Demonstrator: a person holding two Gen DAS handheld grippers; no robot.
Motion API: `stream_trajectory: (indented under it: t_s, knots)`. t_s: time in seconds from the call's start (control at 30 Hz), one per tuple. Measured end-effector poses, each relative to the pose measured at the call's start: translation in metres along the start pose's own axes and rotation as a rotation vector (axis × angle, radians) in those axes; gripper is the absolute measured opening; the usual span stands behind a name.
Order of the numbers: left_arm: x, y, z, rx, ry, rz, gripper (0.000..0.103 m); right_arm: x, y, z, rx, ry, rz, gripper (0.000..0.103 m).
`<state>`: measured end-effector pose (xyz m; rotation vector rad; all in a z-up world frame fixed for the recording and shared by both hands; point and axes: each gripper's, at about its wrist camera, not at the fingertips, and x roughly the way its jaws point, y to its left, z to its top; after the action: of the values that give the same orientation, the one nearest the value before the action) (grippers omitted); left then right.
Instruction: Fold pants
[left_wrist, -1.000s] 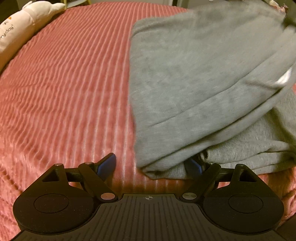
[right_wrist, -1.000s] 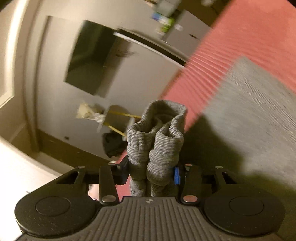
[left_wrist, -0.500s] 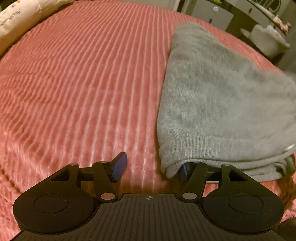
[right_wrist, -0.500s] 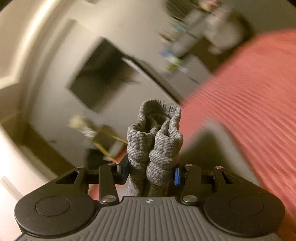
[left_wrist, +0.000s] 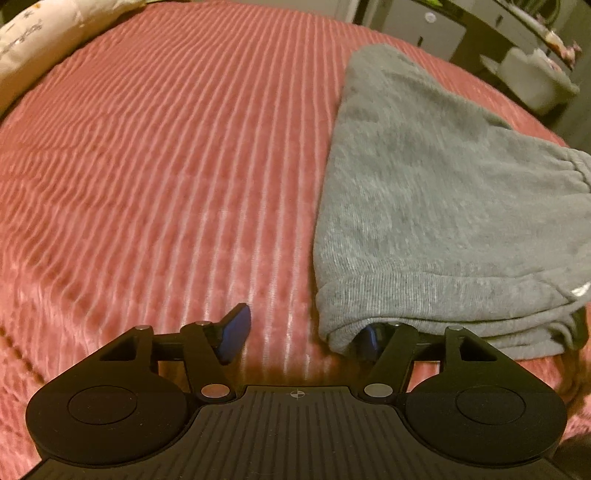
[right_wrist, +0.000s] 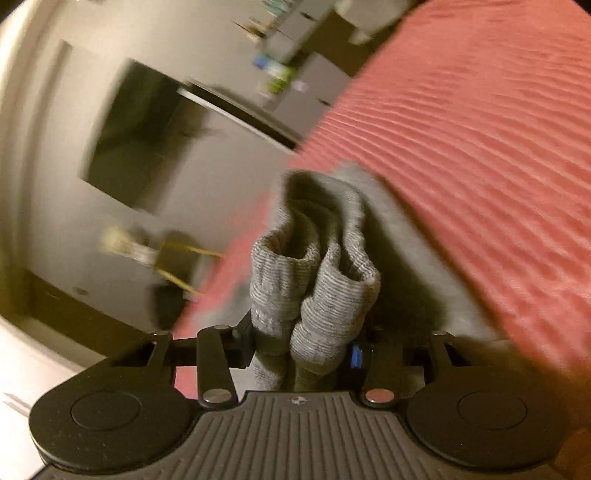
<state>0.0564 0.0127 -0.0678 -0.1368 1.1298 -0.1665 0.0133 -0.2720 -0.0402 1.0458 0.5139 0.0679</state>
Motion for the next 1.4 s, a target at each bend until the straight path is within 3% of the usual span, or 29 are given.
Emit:
stream_trajectory:
  t_s: [0.1,0.2,0.3,0.4,0.47,0.5,0.57,0.6,0.7,0.83,0.9,0.93,1.0,1.03,1.13,1.23,1.33,1.4]
  knots:
    - [0.001,0.002,0.0,-0.025,-0.005,-0.011,0.065,-0.003,-0.001,0.001,-0.045,0.018,-0.016,0.052]
    - [-0.004,0.007,-0.003,-0.06,-0.025,-0.03,0.066,-0.006,-0.018,0.002,-0.051,0.082,-0.198,0.06]
    - [-0.015,0.019,-0.011,-0.139,-0.048,-0.063,0.068,-0.032,-0.024,0.008,-0.016,0.012,-0.172,0.072]
    - [-0.039,0.026,-0.024,-0.213,-0.098,-0.084,0.066,-0.057,-0.008,0.015,-0.168,-0.099,-0.214,0.078]
    - [-0.059,0.017,-0.03,-0.188,-0.174,-0.08,0.068,-0.064,0.0,0.016,-0.238,-0.079,-0.198,0.078]
    - [-0.07,0.008,-0.03,-0.155,-0.221,-0.085,0.075,-0.068,0.002,0.013,-0.234,-0.057,-0.171,0.079]
    - [-0.079,-0.011,-0.024,-0.098,-0.273,-0.109,0.089,-0.071,-0.006,0.007,-0.133,0.015,-0.115,0.085]
    - [-0.078,-0.02,-0.019,-0.075,-0.285,-0.126,0.09,-0.071,-0.01,0.002,-0.064,0.05,-0.089,0.086]
    - [-0.053,-0.043,-0.003,-0.049,-0.237,-0.135,0.09,-0.059,-0.026,-0.016,0.093,0.147,-0.04,0.086]
    - [-0.004,-0.067,-0.007,-0.045,-0.16,-0.118,0.092,-0.04,-0.039,-0.036,0.163,0.238,-0.029,0.086]
    - [0.005,-0.083,-0.018,0.046,-0.176,-0.018,0.092,-0.038,-0.041,-0.034,0.129,0.213,-0.057,0.086]
    - [0.003,-0.093,-0.021,0.105,-0.199,0.012,0.092,-0.041,-0.041,-0.033,0.109,0.175,-0.117,0.085]
    - [0.0,-0.097,-0.024,0.161,-0.214,0.026,0.092,-0.06,-0.042,-0.026,0.075,0.038,-0.242,0.073]
    - [-0.001,-0.094,-0.025,0.149,-0.212,0.015,0.092,-0.066,-0.045,-0.02,0.083,0.009,-0.242,0.07]
    - [0.001,-0.082,-0.021,0.076,-0.192,-0.027,0.094,-0.069,-0.047,-0.015,0.12,0.048,-0.234,0.07]
    - [0.004,-0.084,-0.021,0.084,-0.194,-0.016,0.095,-0.064,-0.021,-0.014,-0.026,0.09,-0.238,0.082]
    - [0.005,-0.09,-0.022,0.112,-0.197,0.009,0.096,-0.066,-0.007,-0.012,-0.145,0.141,-0.287,0.083]
    - [0.007,-0.091,-0.02,0.105,-0.196,0.005,0.096,-0.068,-0.009,-0.01,-0.147,0.168,-0.28,0.083]
